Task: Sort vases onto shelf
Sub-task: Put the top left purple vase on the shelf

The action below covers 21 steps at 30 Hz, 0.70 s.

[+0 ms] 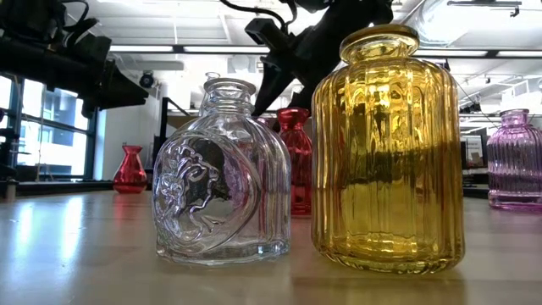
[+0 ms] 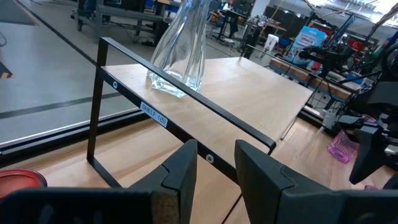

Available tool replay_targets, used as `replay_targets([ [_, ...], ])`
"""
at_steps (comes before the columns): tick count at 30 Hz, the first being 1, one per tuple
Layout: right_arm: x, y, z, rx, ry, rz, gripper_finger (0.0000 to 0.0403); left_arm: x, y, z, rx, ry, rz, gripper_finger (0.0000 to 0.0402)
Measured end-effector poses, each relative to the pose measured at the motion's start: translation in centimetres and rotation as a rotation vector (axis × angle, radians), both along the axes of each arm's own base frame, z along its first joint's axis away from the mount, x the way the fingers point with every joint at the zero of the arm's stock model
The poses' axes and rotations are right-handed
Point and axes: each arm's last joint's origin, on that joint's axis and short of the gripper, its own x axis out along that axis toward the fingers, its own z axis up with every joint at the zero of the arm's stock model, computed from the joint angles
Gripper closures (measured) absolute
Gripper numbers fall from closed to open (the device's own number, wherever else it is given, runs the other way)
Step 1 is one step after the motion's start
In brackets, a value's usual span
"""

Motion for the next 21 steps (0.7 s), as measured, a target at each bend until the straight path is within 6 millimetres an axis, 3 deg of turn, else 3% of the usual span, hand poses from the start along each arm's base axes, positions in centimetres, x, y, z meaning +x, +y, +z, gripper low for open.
replay_targets([
  [13,0.46,0.35,-0.91,0.027,0.005,-0.001,0.0244,0.00,0.00,0.00,0.000,0.000,0.000,0.0300],
  [21,0.44,0.33,-0.80,0.025,0.001,-0.003,0.0328,0.00,0.00,-0.04,-0.004,0.002,0.000,0.0300],
])
